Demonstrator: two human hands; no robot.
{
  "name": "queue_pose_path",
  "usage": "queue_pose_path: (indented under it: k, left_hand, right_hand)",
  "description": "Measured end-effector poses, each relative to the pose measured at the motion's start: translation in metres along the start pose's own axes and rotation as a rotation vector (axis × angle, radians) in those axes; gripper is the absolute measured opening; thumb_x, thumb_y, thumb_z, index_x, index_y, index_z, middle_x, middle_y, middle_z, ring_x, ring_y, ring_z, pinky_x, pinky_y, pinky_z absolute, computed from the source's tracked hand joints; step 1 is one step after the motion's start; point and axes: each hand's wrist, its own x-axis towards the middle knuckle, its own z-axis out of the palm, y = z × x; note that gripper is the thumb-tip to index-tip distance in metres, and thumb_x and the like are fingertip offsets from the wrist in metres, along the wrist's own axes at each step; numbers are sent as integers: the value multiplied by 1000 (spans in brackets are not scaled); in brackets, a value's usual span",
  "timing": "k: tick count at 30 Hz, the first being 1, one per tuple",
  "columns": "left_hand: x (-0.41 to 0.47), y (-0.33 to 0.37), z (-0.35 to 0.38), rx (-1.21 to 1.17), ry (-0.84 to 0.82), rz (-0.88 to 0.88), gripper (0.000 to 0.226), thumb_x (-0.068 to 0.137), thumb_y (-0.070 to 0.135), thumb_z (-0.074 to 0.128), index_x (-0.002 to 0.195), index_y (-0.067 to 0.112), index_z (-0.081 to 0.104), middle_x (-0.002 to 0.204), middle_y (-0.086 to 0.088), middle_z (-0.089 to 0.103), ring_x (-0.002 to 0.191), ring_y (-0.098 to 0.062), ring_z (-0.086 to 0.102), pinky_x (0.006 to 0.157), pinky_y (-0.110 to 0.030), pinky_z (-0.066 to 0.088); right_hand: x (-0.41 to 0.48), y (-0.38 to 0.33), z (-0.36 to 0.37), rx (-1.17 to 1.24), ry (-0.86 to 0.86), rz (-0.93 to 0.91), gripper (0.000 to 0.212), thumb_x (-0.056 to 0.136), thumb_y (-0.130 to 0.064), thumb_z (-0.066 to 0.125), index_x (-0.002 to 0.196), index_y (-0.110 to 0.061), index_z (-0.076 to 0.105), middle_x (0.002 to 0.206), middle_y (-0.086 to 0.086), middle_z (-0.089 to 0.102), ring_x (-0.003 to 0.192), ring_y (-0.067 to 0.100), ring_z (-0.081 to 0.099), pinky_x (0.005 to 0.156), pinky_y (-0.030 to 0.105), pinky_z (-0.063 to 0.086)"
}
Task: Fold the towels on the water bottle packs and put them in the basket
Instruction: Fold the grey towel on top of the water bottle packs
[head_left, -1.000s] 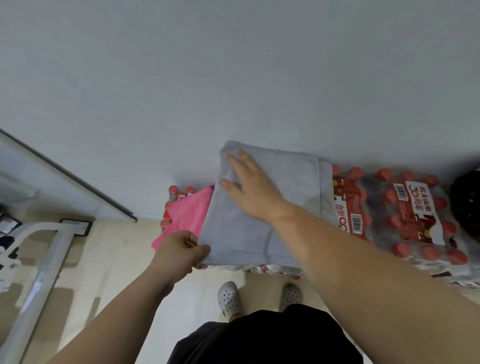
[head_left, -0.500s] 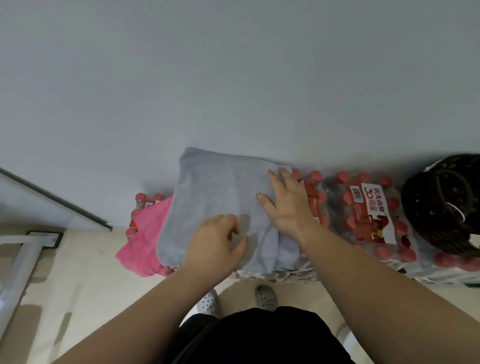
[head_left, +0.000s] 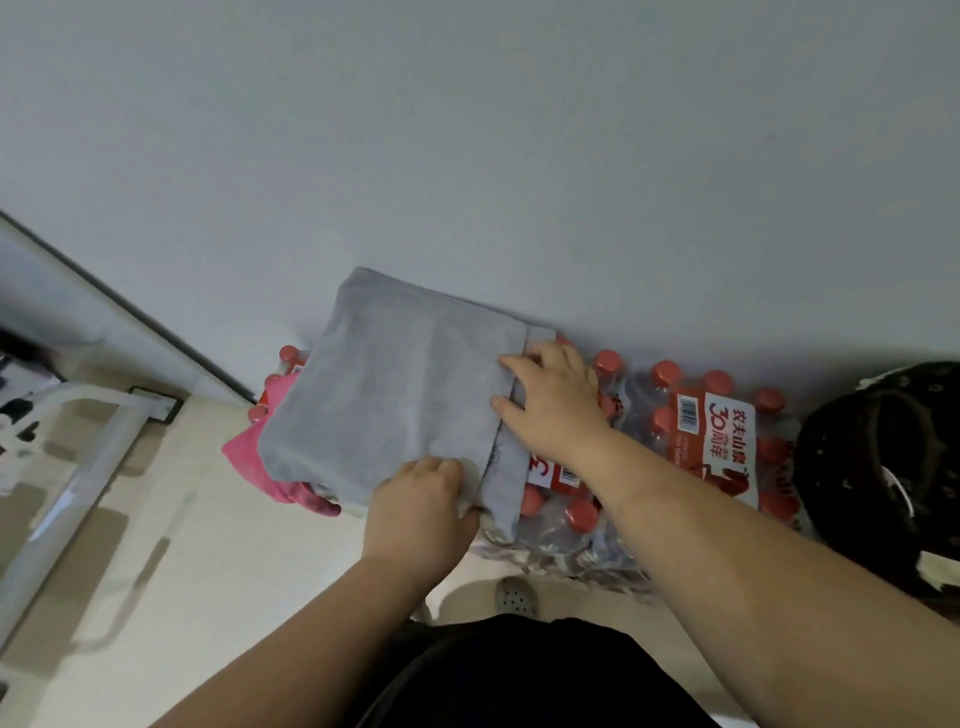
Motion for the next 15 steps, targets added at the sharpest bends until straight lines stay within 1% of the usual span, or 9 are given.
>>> queue_pose_path:
  k: [2, 4, 6, 8, 10, 15]
  left_hand:
    - [-3, 5, 2, -5, 27, -53, 36, 61, 36, 68, 69, 24, 36, 70, 1, 57, 66, -27, 57, 53, -28, 35]
    - [-5, 10, 3, -20, 44, -116, 29, 65, 35, 64, 71, 23, 38, 73, 2, 55, 67, -27, 55, 55, -30, 36]
    - [-7, 13, 4, -35, 60, -185, 23, 71, 29, 61, 74, 21, 39, 74, 1, 53, 65, -28, 53, 56, -31, 37]
    - [-9, 16, 4, -58, 86, -238, 20, 76, 21, 58, 75, 20, 38, 73, 1, 50, 60, -28, 46, 54, -32, 33]
    - [-12, 16, 3, -81, 104, -287, 14, 79, 16, 55, 78, 19, 41, 75, 0, 53, 60, -26, 44, 53, -31, 32]
    - [-18, 13, -8, -107, 110, -354, 6, 82, 20, 53, 79, 15, 51, 72, 1, 51, 64, -24, 44, 55, -31, 32]
  right_hand:
    - [0, 0, -4, 3, -28, -13, 57, 90, -55, 53, 143, -35, 46, 136, 1, 43, 134, 27, 29, 111, 43, 26]
    - [0, -3, -7, -15, -56, -34, 57, 91, -56, 50, 144, -35, 44, 139, 0, 42, 135, 27, 26, 110, 44, 24]
    - [-1, -5, -8, -35, -88, -50, 59, 91, -58, 49, 145, -35, 42, 144, -2, 40, 138, 26, 23, 111, 45, 23]
    - [-1, -8, -9, -41, -112, -50, 62, 90, -59, 49, 147, -34, 41, 149, -4, 37, 140, 24, 21, 112, 45, 21]
    - [-3, -9, -9, -41, -121, -52, 64, 91, -59, 48, 148, -32, 39, 152, -5, 35, 142, 23, 19, 111, 45, 20]
    - [-5, -10, -11, -28, -100, -91, 62, 95, -51, 48, 150, -24, 39, 154, -3, 34, 144, 20, 20, 113, 44, 20]
